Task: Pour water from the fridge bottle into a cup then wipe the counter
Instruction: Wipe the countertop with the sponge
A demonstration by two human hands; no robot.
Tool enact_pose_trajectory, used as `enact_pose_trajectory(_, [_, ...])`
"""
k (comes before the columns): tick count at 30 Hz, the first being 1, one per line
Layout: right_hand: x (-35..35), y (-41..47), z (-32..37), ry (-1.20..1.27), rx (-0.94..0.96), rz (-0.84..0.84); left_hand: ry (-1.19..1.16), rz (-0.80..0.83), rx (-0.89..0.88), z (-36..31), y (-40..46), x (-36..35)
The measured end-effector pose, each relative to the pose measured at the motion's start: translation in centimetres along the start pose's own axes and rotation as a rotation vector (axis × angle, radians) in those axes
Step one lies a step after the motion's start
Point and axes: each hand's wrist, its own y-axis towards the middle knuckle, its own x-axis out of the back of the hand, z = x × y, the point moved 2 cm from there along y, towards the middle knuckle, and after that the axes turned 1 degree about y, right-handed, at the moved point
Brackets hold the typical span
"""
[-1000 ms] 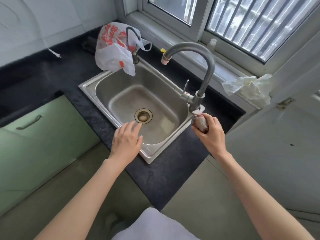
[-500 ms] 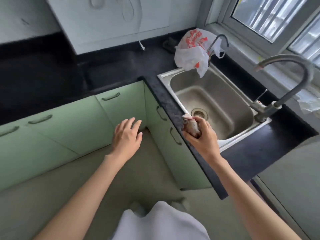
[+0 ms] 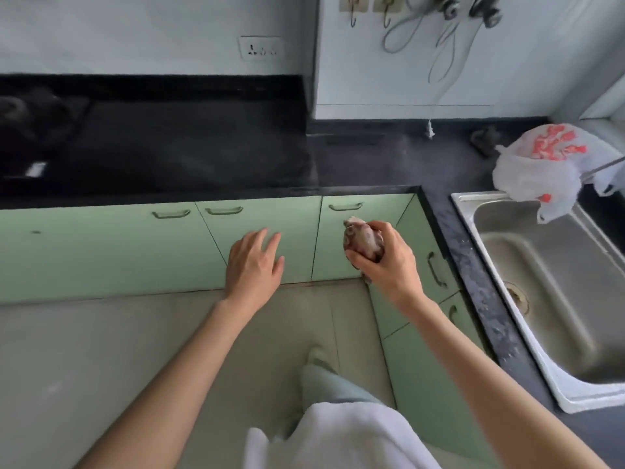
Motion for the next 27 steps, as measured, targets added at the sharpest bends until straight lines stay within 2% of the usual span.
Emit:
enact_pose_trajectory(8, [-8.2,9.4,3.4,-0.001,0.073,0.135,0.019,-0.040,0.109,8.2,4.5,-0.8])
enact_pose_trajectory(14, [-14.2,20.1,6.2,0.043,0.079,0.165,0.057,-0.002,0.204,15.5,12.9,-1.8])
enact_pose_trajectory(20, [-18.0,27.2,5.6,-0.004,0.013,0.147,0.070,0.097,0.200,20.0,19.4,-4.4])
enact_pose_trajectory(27, [-20.9,29.5,3.7,-0.067,-0.136,0.094,0.060,0.238,0.082,23.4,24.6,-8.0])
